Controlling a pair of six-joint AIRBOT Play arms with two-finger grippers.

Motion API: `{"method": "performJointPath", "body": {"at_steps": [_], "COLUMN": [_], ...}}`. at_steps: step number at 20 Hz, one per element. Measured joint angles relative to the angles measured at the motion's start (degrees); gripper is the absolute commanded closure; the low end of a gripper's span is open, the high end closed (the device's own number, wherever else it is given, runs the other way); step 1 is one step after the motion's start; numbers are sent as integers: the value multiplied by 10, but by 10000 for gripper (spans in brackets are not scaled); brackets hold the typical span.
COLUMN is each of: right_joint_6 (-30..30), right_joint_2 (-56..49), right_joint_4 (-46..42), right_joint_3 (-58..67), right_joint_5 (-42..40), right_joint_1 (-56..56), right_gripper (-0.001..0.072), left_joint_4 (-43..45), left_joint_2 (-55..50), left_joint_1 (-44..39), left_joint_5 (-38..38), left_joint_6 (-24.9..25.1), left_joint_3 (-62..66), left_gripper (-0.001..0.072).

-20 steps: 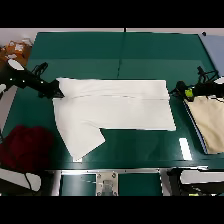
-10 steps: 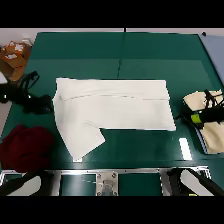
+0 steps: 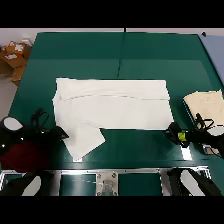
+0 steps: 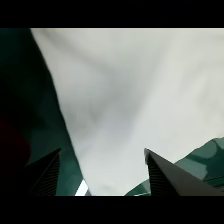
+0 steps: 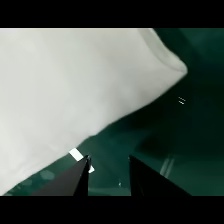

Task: Fold the shirts.

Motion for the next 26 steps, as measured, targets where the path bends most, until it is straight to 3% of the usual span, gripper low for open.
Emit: {"method": "performJointPath", "body": {"at_steps": [1, 5, 6, 7, 8, 9, 12, 15, 18, 22, 26], "right_joint_6": [0, 0, 0, 0, -2, -7, -33, -48, -44, -7, 9], "right_joint_2": [-9, -51, -60, -68, -73, -78, -85, -82, -60, 7, 54], "right_joint_4": [13, 68, 76, 80, 81, 77, 77, 42, -16, -108, -140], "right_joint_3": [-4, -9, -6, -1, 5, 11, 33, 52, 61, 68, 96], "right_joint_5": [-15, -84, -97, -109, -120, -130, -129, -92, -43, 22, 54], "right_joint_1": [3, 28, 35, 43, 48, 51, 56, 58, 59, 59, 59], "right_gripper": [351, 353, 363, 413, 600, 683, 697, 698, 698, 698, 698], "left_joint_4": [-21, -76, -84, -88, -88, -108, -178, -194, -156, -78, -38], "left_joint_2": [1, 3, 3, 2, -1, -1, -1, -1, 8, 70, 99], "left_joint_1": [0, 0, 0, 0, 0, 0, 0, 0, 0, 0, 0], "left_joint_5": [25, 88, 103, 120, 134, 139, 139, 93, 19, -69, -86], "left_joint_6": [11, 37, 40, 45, 55, 74, 144, 180, 178, 133, 94], "left_joint_3": [-17, -47, -49, -53, -56, -56, -51, -17, 26, 74, 124], "left_gripper": [106, 107, 218, 579, 683, 683, 685, 685, 685, 686, 686]}}
